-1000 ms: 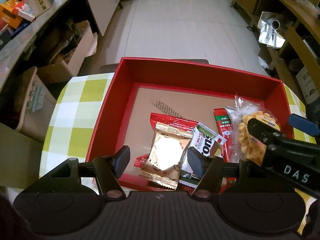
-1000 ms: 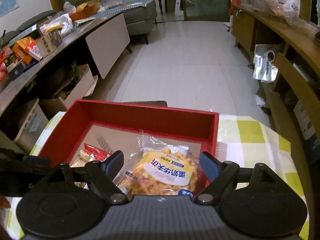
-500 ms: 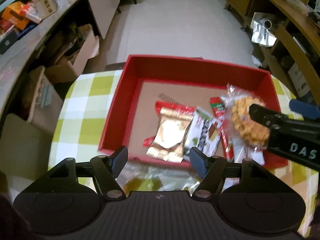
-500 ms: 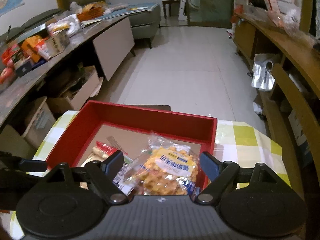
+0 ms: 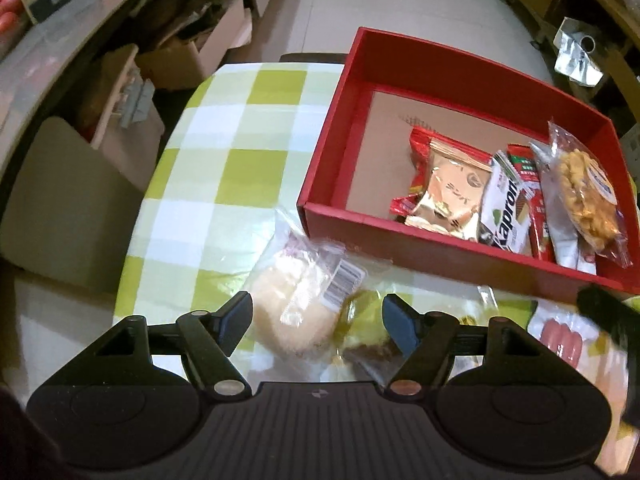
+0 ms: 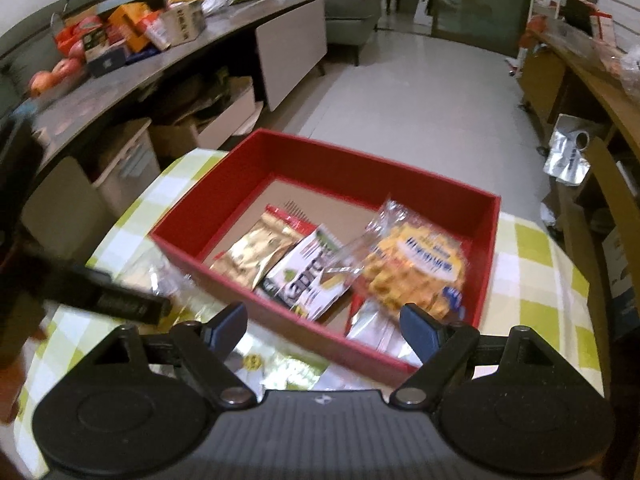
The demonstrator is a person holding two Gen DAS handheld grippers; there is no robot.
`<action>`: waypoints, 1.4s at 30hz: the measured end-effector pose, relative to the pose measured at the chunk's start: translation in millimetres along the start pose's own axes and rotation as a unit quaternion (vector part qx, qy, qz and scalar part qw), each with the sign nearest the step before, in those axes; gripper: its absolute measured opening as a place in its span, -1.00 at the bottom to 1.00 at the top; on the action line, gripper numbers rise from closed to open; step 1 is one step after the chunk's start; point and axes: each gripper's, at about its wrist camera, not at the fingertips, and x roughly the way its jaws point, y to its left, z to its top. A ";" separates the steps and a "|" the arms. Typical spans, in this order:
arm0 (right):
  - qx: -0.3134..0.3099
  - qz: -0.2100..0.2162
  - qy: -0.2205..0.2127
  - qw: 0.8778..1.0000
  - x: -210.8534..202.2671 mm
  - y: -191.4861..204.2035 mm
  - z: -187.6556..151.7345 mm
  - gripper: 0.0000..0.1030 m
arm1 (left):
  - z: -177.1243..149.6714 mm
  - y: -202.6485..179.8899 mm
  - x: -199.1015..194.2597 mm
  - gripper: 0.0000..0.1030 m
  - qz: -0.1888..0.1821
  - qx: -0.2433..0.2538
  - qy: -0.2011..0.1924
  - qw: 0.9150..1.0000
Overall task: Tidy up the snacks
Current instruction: 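Open both tools and withdraw them from the tray, then grasp the wrapped bread roll with the left tool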
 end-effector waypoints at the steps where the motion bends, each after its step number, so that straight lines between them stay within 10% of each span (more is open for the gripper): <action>1: 0.000 0.002 0.002 1.000 -0.4 0.2 -1.8 0.73 | 1.1 -0.9 3.6 0.59 -0.001 0.006 0.001 1.000; 26: -0.011 0.012 0.069 0.997 9.8 12.9 -35.6 0.73 | -33.5 5.0 23.6 0.27 0.030 0.031 0.056 0.997; 42: 0.000 -0.005 0.106 0.994 24.9 -17.5 -45.3 0.73 | -86.4 11.2 -13.3 0.27 -0.039 0.039 0.061 0.997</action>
